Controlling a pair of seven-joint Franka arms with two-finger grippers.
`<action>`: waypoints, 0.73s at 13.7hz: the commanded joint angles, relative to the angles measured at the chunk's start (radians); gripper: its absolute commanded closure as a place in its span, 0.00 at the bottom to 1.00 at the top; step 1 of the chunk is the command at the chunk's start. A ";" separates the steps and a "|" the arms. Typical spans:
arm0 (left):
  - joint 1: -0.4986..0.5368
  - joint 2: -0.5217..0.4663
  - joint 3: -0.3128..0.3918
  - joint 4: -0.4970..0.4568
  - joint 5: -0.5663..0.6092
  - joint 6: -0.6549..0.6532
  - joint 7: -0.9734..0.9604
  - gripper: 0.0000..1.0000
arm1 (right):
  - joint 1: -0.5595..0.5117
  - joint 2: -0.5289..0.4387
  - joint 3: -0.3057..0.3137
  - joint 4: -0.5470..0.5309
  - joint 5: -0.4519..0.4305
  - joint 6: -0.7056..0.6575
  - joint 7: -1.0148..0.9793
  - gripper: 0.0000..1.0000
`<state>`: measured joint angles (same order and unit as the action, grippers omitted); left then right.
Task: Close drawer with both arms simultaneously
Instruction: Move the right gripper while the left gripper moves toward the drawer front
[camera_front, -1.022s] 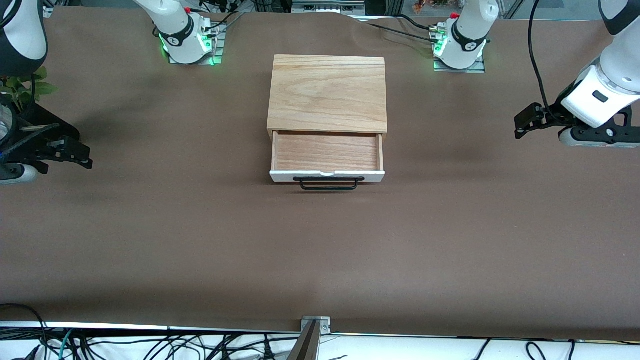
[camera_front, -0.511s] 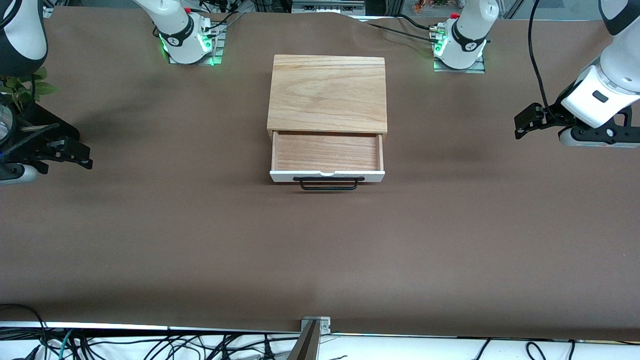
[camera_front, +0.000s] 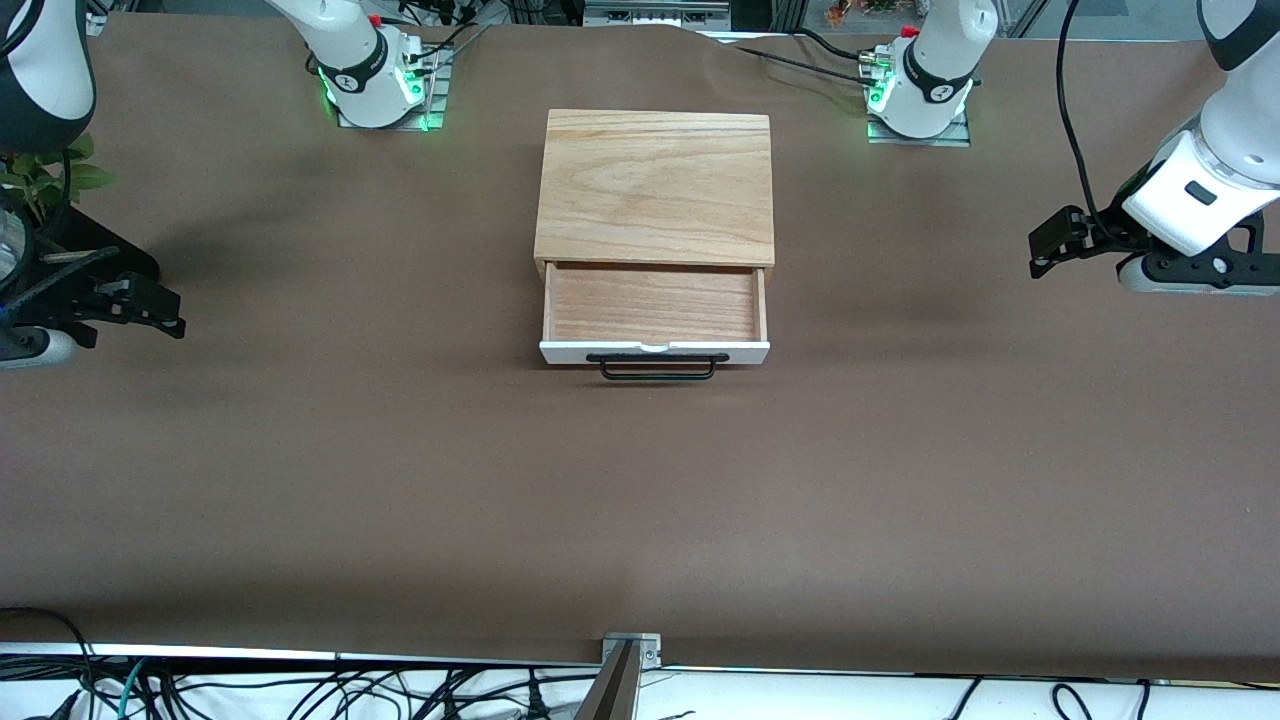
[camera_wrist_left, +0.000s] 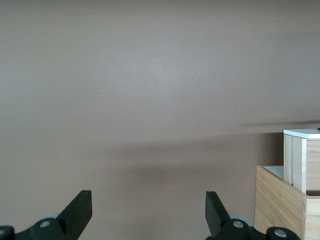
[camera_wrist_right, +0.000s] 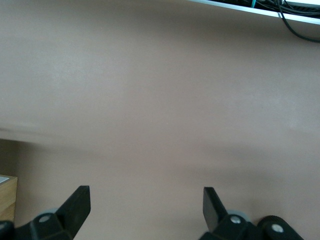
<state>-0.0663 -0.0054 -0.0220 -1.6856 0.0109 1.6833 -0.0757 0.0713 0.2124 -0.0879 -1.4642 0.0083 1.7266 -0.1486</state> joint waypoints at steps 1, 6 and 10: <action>-0.003 0.001 0.000 0.018 0.014 -0.011 0.004 0.00 | 0.001 -0.008 0.008 -0.015 0.002 0.013 0.017 0.00; -0.001 0.001 0.000 0.018 0.012 -0.011 0.005 0.00 | 0.045 0.059 0.019 -0.015 0.122 0.103 0.015 0.00; -0.004 0.002 -0.001 0.018 0.006 -0.010 0.004 0.00 | 0.143 0.139 0.019 -0.015 0.134 0.221 0.018 0.00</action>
<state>-0.0662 -0.0054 -0.0220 -1.6850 0.0109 1.6833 -0.0757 0.1769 0.3286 -0.0662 -1.4724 0.1299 1.8980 -0.1437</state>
